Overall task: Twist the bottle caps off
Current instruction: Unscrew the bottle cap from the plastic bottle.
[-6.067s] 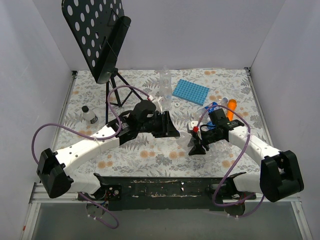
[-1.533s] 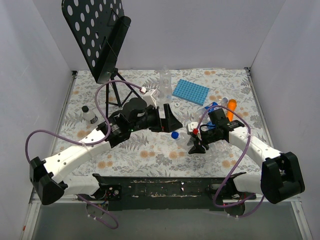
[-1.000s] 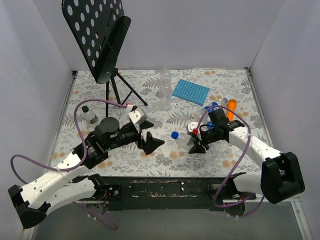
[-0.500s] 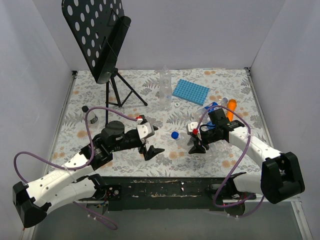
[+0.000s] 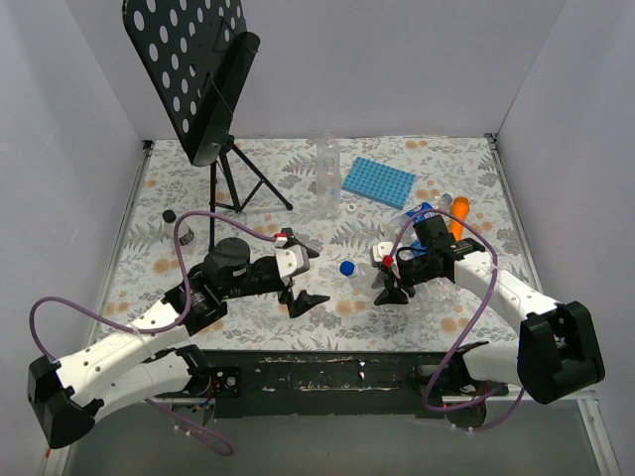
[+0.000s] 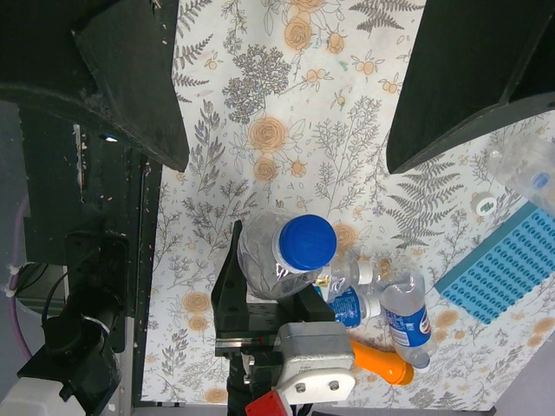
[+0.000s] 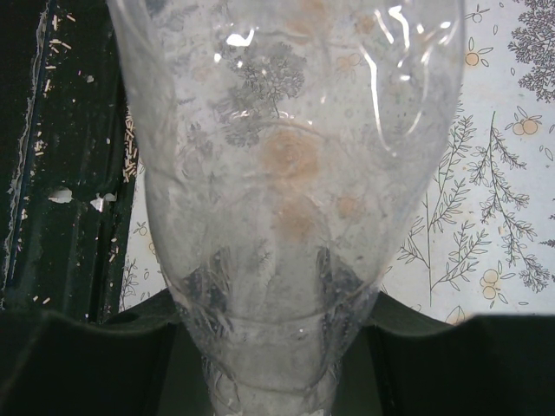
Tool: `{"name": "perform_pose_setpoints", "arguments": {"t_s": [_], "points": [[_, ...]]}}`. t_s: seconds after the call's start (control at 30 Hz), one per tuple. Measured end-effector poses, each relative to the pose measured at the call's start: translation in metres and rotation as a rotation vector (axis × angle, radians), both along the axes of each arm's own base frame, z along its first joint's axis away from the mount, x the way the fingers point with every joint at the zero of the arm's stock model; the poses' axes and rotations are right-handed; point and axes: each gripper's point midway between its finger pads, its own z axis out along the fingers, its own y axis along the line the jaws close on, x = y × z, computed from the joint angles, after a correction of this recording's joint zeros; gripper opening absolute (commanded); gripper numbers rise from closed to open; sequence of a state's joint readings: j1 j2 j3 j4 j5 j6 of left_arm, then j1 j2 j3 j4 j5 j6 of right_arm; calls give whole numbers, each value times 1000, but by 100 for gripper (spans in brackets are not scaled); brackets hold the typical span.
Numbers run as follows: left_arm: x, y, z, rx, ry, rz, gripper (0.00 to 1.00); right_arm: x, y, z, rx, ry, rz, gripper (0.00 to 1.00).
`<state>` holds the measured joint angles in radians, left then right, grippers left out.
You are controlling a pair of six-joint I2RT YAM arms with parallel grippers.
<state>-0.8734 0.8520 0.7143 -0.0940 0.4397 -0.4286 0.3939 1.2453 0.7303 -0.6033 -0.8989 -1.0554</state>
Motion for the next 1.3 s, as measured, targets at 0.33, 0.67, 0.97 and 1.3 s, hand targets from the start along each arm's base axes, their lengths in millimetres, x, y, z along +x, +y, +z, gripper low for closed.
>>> {"name": "perform_pose_setpoints", "arguments": {"t_s": [0.33,0.67,0.97,1.3], "points": [[-2,-1,-4,21,-23,-29,98,0,0,0,0,0,0,6],[-2,-10,-25,90,-20,-91,98,0,0,0,0,0,0,6],[5,-26,-34,118,-7,-137,98,0,0,0,0,0,0,6],[22,-41,-26,73,-34,-104,81,0,0,0,1,-2,2,6]]}}
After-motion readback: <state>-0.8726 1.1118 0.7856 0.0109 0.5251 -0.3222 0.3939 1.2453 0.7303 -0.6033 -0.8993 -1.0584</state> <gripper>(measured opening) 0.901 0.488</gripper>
